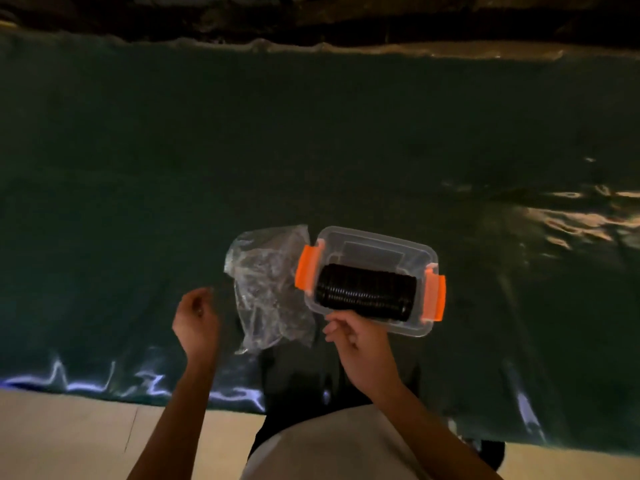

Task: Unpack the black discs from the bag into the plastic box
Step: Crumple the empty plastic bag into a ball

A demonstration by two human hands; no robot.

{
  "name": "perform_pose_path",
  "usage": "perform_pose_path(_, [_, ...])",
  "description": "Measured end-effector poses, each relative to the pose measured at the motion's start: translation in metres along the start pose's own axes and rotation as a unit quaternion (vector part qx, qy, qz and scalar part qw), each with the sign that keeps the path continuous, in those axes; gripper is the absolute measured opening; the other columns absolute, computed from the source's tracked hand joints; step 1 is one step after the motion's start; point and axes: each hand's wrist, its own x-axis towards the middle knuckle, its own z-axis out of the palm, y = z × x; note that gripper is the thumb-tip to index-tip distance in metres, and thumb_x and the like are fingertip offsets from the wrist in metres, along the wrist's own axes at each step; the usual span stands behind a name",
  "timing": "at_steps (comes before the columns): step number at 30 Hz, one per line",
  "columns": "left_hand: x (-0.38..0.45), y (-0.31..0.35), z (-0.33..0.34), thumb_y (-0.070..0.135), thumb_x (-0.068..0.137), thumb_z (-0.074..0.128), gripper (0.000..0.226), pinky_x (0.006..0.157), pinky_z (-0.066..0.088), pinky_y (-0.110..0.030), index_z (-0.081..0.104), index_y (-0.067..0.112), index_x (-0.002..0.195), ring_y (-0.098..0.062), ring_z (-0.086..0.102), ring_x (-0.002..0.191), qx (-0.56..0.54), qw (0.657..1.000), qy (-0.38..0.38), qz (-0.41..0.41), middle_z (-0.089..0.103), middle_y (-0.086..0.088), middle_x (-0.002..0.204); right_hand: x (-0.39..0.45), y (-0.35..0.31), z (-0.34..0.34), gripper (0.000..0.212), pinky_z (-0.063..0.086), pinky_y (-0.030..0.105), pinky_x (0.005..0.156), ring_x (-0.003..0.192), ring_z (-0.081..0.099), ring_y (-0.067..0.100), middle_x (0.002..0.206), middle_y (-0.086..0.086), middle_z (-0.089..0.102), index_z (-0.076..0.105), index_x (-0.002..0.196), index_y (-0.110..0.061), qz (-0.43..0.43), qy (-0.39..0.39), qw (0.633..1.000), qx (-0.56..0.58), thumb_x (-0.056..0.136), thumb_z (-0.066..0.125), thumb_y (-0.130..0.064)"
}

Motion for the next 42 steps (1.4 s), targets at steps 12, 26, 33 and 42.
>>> perform_pose_path(12, [0.023,-0.038,0.029,0.041,0.092,0.052,0.035,0.072,0.044,-0.031,0.066,0.013,0.078,-0.017,0.058,0.077,-0.069,0.946,-0.299,-0.105,0.064,-0.006,0.078,0.044,0.015,0.086,0.056,0.038,0.034,0.104,0.129,0.045,0.028,0.146,0.009,0.044,0.024,0.145,-0.014,0.141,-0.093,0.976,-0.14,0.093,0.045,-0.016])
perform_pose_path(26, [0.053,-0.036,0.047,0.054,0.084,0.055,0.045,0.083,0.054,-0.037,0.067,0.011,0.088,-0.026,0.067,0.087,-0.055,0.931,-0.326,-0.154,0.071,-0.012,0.096,0.106,0.025,0.11,0.047,0.041,0.034,0.086,0.111,0.056,0.036,0.125,0.019,0.059,0.041,0.135,-0.008,0.274,0.017,0.96,-0.049,0.094,0.049,-0.03])
perform_pose_path(33, [0.071,-0.031,0.052,0.041,0.087,0.059,0.032,0.056,0.054,-0.031,0.064,0.011,0.075,-0.02,0.065,0.062,-0.135,0.907,-0.346,-0.201,0.069,-0.009,0.075,0.122,0.028,0.129,0.036,0.044,0.032,0.07,0.057,0.053,0.017,0.057,0.003,0.054,0.056,0.054,-0.017,0.335,0.017,0.942,0.0,0.085,0.064,-0.033])
perform_pose_path(42, [0.083,-0.026,0.011,0.015,0.091,0.058,0.015,0.051,0.056,-0.025,0.061,0.001,0.087,-0.012,0.068,0.058,-0.197,0.908,-0.334,-0.157,0.069,-0.009,0.075,0.102,-0.01,0.116,0.01,0.05,0.025,0.067,0.072,0.057,0.013,0.086,0.001,0.062,0.064,0.096,-0.011,0.268,0.048,0.947,0.172,0.087,0.062,-0.013])
